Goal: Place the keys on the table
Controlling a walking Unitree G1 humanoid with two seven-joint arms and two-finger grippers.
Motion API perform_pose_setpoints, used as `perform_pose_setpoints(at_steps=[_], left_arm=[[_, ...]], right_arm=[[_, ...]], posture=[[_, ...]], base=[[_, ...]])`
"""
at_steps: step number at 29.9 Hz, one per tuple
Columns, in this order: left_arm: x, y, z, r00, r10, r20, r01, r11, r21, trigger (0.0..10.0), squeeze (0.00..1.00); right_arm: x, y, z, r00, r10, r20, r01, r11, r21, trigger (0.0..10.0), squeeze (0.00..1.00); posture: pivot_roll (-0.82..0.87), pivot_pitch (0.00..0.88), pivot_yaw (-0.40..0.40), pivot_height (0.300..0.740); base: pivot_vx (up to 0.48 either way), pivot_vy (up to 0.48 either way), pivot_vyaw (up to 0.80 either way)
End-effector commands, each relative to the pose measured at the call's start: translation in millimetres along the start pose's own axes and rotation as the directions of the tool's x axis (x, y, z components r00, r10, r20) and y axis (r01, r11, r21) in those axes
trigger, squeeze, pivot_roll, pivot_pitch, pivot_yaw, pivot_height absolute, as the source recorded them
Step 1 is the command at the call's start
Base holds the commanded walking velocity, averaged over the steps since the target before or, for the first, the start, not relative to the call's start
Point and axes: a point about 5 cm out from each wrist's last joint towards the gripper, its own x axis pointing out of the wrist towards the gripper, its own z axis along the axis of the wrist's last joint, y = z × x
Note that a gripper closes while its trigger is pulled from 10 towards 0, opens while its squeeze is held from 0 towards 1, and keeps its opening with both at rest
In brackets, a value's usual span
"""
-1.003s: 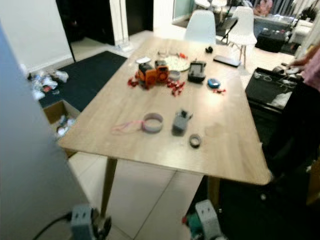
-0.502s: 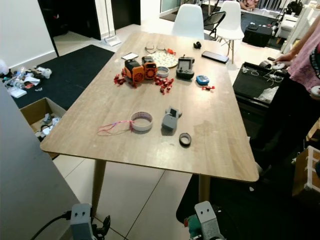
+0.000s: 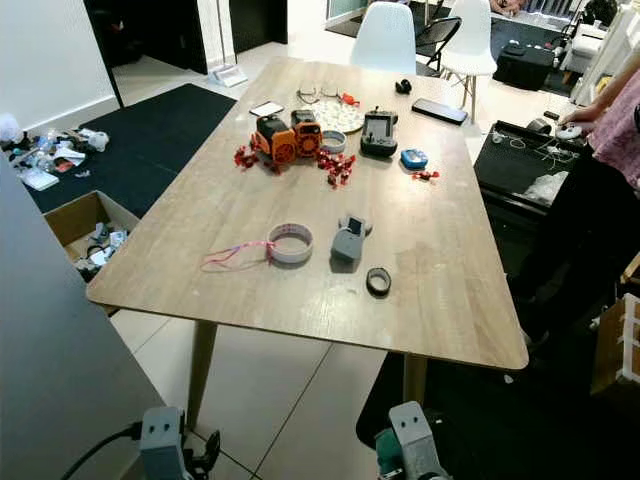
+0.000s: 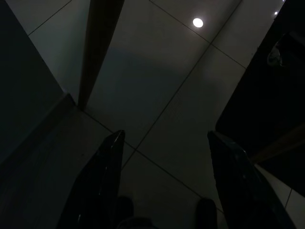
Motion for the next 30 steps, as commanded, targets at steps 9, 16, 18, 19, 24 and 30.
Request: perform_pose_setpoints(at_steps=[9,16,18,19,24,30], left_arm=[[-4.8,10.1,-1.5,0.999,0.038,0.009,-0.039,0.997,0.072,10.0,0.0],[-6.6,10.2,-2.3,0.999,0.039,0.021,-0.041,0.997,0.059,10.0,0.0],[-7.0,9.7,-2.7,0.999,0.035,0.021,-0.036,0.998,0.057,10.0,0.0],[-7.0,9.6,-2.6,0.999,0.031,0.022,-0.033,0.998,0.058,10.0,0.0],[-7.3,9.6,-2.6,0.999,0.028,0.024,-0.029,0.998,0.063,10.0,0.0],[-7.3,7.3,-2.6,0.999,0.017,0.031,-0.019,0.998,0.061,10.0,0.0]], right_arm=[[-1.1,-1.1,-3.8,1.0,-0.013,-0.015,0.014,1.0,0.017,10.0,0.0],[-1.2,-2.5,-3.4,1.0,-0.019,-0.012,0.019,1.0,0.015,10.0,0.0],[-1.8,-5.7,-4.6,0.998,-0.052,-0.019,0.053,0.998,0.029,10.0,0.0],[-2.3,-8.6,-5.0,0.997,-0.077,-0.022,0.078,0.996,0.039,10.0,0.0],[-5.6,-21.3,-8.2,0.986,-0.164,-0.036,0.165,0.985,0.056,10.0,0.0],[-24.3,-65.7,-24.1,0.902,-0.421,-0.097,0.428,0.901,0.069,10.0,0.0]], posture=[[0.06,0.054,-0.073,0.74],[0.07,0.06,-0.074,0.74],[0.07,0.062,-0.072,0.74],[0.06,0.067,-0.067,0.74],[0.06,0.067,-0.066,0.74],[0.06,0.061,-0.066,0.74]], base=[[0.0,0.0,0.0],[0.0,0.0,0.0],[0.0,0.0,0.0],[0.0,0.0,0.0],[0.0,0.0,0.0],[0.0,0.0,0.0]])
